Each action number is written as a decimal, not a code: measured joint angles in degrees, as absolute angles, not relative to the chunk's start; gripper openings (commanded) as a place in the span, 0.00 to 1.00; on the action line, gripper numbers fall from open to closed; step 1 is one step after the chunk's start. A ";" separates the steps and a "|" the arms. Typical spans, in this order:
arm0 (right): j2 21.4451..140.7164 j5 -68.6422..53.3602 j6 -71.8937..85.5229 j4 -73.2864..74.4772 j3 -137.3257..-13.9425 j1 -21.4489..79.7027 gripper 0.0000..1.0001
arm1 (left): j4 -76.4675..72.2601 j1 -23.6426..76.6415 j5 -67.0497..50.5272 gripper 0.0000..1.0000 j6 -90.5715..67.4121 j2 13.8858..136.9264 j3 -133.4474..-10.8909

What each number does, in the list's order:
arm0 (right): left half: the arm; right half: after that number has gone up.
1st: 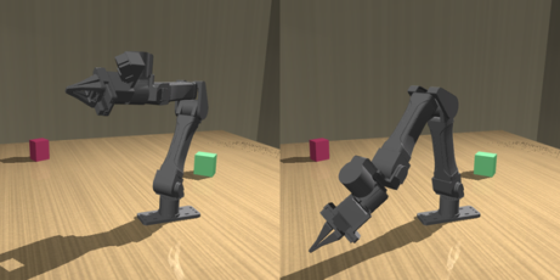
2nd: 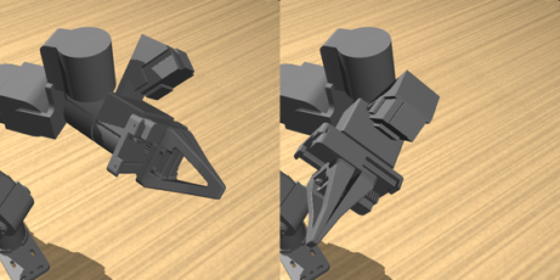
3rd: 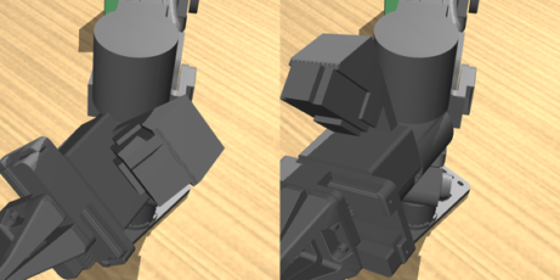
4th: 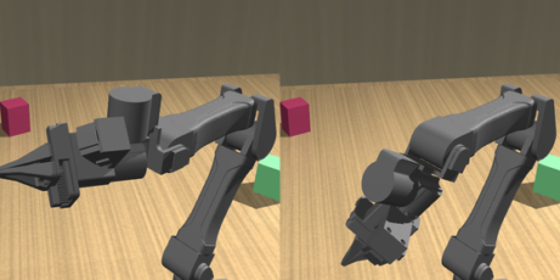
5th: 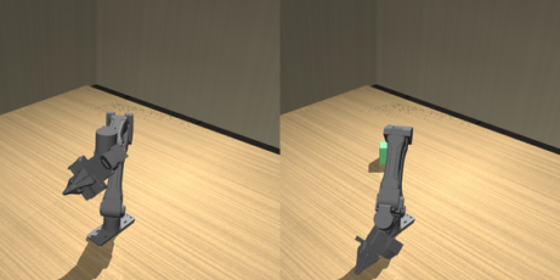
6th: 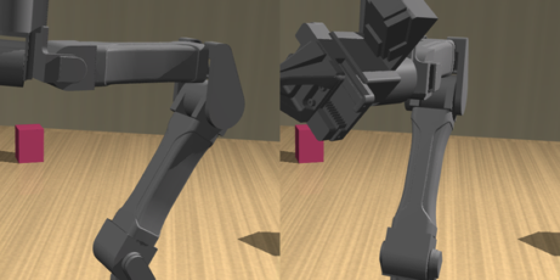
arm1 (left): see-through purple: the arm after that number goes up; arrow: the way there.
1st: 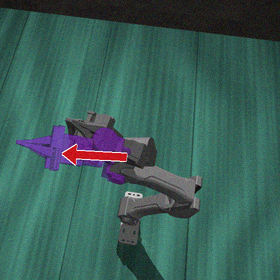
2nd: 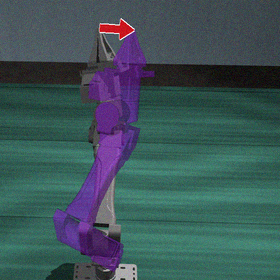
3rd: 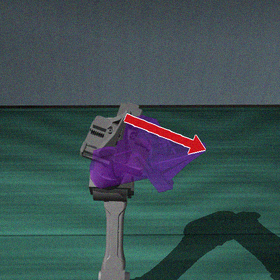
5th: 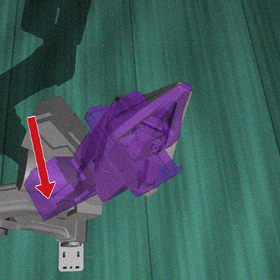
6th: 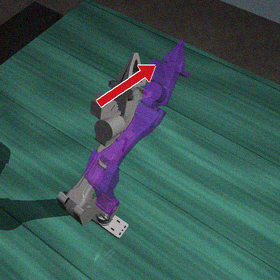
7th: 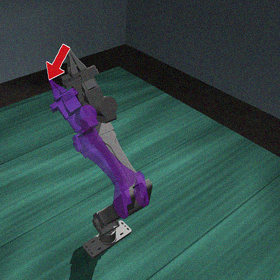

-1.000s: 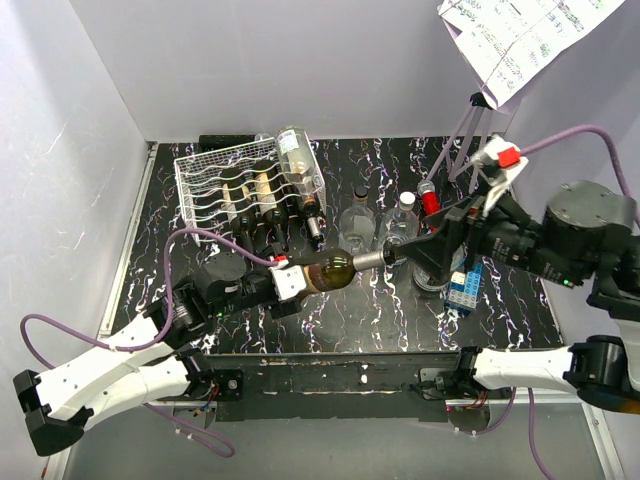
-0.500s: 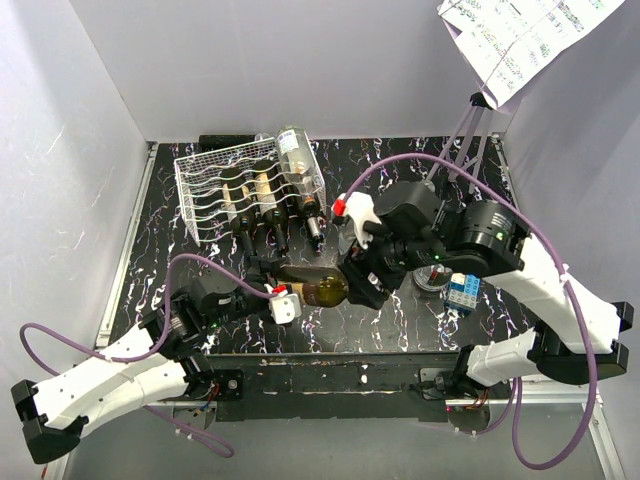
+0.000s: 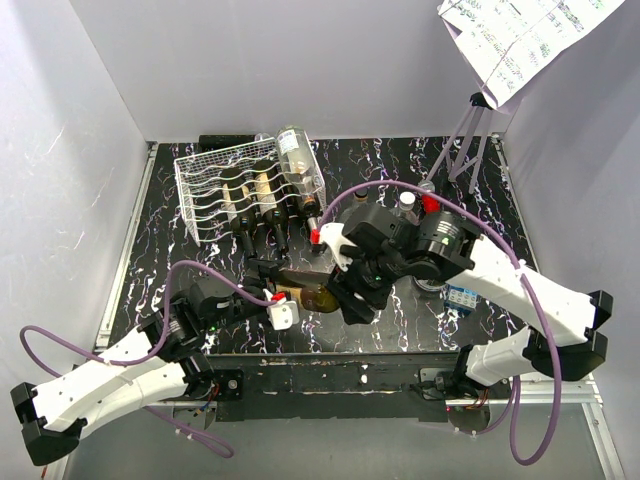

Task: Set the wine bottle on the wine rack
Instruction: Pick up the wine bottle from the center of the board.

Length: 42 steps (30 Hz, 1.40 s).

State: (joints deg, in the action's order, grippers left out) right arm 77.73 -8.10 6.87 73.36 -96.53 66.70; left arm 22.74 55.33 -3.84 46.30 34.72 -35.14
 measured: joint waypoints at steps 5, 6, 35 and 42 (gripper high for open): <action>79.42 -9.04 7.33 71.53 -95.66 67.20 0.61 | 22.90 55.42 -3.81 0.00 46.70 34.74 -34.94; 79.50 -9.19 7.33 71.13 -95.44 67.22 0.58 | 22.90 55.44 -3.81 0.00 46.70 34.74 -34.89; 78.06 -6.33 8.58 67.16 -91.57 69.65 0.52 | 22.44 55.99 -2.72 0.00 47.62 31.22 -32.29; 77.41 -6.61 8.67 65.91 -91.13 70.00 0.23 | 23.42 55.99 -2.55 0.00 47.57 29.71 -32.21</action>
State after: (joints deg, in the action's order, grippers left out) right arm 77.41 -6.61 8.67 65.91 -91.13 70.00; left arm 23.42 55.99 -2.55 47.57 29.71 -32.21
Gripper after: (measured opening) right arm 0.455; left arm 0.763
